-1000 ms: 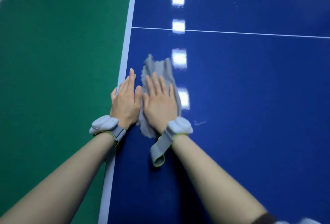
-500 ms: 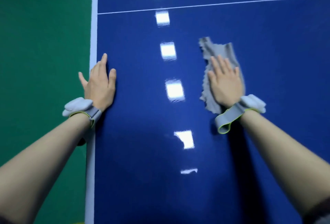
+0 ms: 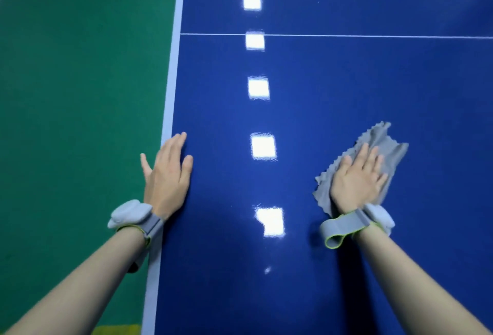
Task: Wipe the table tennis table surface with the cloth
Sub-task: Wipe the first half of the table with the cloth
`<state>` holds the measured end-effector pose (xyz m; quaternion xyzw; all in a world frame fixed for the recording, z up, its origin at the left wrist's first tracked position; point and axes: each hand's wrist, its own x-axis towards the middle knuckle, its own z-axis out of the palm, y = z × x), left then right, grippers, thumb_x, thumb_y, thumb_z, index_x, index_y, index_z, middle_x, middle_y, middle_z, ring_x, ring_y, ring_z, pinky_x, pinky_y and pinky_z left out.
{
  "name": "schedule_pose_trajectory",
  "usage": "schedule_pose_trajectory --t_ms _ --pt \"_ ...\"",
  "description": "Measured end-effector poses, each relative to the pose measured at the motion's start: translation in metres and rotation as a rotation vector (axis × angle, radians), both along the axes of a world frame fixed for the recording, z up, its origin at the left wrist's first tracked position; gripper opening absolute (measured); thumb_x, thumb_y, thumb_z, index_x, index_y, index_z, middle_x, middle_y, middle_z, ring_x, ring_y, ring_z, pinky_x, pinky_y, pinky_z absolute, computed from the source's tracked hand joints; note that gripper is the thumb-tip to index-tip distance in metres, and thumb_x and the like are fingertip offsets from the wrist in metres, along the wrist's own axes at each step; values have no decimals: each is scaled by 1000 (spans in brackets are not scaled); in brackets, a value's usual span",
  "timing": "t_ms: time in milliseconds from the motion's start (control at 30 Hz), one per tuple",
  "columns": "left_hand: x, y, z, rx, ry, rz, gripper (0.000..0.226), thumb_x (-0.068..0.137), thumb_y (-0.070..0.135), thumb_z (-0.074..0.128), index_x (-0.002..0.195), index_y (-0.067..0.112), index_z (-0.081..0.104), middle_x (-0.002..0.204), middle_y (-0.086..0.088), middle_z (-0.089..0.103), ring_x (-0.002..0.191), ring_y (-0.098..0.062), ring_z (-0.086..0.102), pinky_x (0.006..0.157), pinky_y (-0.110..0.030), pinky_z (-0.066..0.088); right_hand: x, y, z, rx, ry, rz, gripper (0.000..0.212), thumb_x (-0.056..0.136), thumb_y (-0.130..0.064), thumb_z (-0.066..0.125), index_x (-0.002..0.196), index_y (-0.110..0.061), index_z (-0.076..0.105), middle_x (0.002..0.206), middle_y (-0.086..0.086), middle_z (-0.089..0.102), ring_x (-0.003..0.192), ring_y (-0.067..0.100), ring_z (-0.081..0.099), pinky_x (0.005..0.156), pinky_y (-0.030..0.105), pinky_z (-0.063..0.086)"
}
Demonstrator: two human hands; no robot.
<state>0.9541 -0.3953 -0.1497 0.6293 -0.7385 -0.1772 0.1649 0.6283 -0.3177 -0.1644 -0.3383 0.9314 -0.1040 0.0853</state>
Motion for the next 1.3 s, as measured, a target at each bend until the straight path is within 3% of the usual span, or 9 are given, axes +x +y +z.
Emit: schedule_pose_trajectory --t_ms 200,367,467,533,600,733,867,1033,1300 --pt "16 31 5 -20 -74 -106 59 90 46 15 143 24 31 150 4 31 139 -13 26 110 -59 3 118 -59 1 -13 -38 360 55 102 -36 24 151 -19 7 159 2 5 146 19 2 114 39 -4" --pt "26 67 3 21 -72 -80 58 90 44 14 142 24 32 149 5 32 139 -12 26 110 -59 4 197 -37 -3 -2 -72 757 55 101 -40 20 151 -20 8 159 -1 4 146 17 1 115 38 -6" --pt "23 88 3 42 -100 -66 60 90 46 12 143 25 31 150 5 31 140 -11 24 110 -59 3 192 -5 1 -1 -72 1034 59 97 -43 12 151 -20 17 158 -1 11 146 17 7 117 39 0" --pt "21 96 3 55 -110 -49 61 90 47 11 143 24 30 151 5 30 141 -11 21 110 -58 2 173 9 -1 26 -71 1217 55 99 -42 17 151 -23 14 158 -4 9 146 15 4 117 37 -1" --pt "14 110 6 61 -117 -46 62 90 48 11 144 25 28 151 5 28 141 -11 20 110 -58 2 143 24 2 32 -74 1279 55 99 -42 15 151 -25 12 158 -6 9 146 13 2 117 35 -3" --pt "-2 142 14 63 -144 -35 63 89 50 10 144 26 26 152 6 26 142 -9 16 111 -57 -1 69 46 6 40 -4 1090 60 94 -45 4 151 -26 7 158 -8 6 145 12 1 114 32 -5" --pt "-11 169 20 58 -163 -19 65 87 52 7 145 27 24 153 8 23 142 -7 13 111 -55 -2 -12 72 6 48 -45 806 52 102 -36 18 151 -26 5 158 -9 2 145 11 -1 116 36 -2" --pt "-22 203 19 88 -137 48 61 89 48 13 146 27 23 154 8 22 143 -6 11 111 -54 -4 -86 127 7 58 -20 500 51 102 -35 18 151 -25 7 158 -7 5 145 12 1 117 38 0" --pt "-33 241 19 98 -135 7 69 84 54 4 146 28 21 154 12 20 142 -3 9 112 -50 -8 -91 183 6 62 -11 203 53 102 -33 19 151 -20 8 159 1 5 146 19 1 116 42 -2"
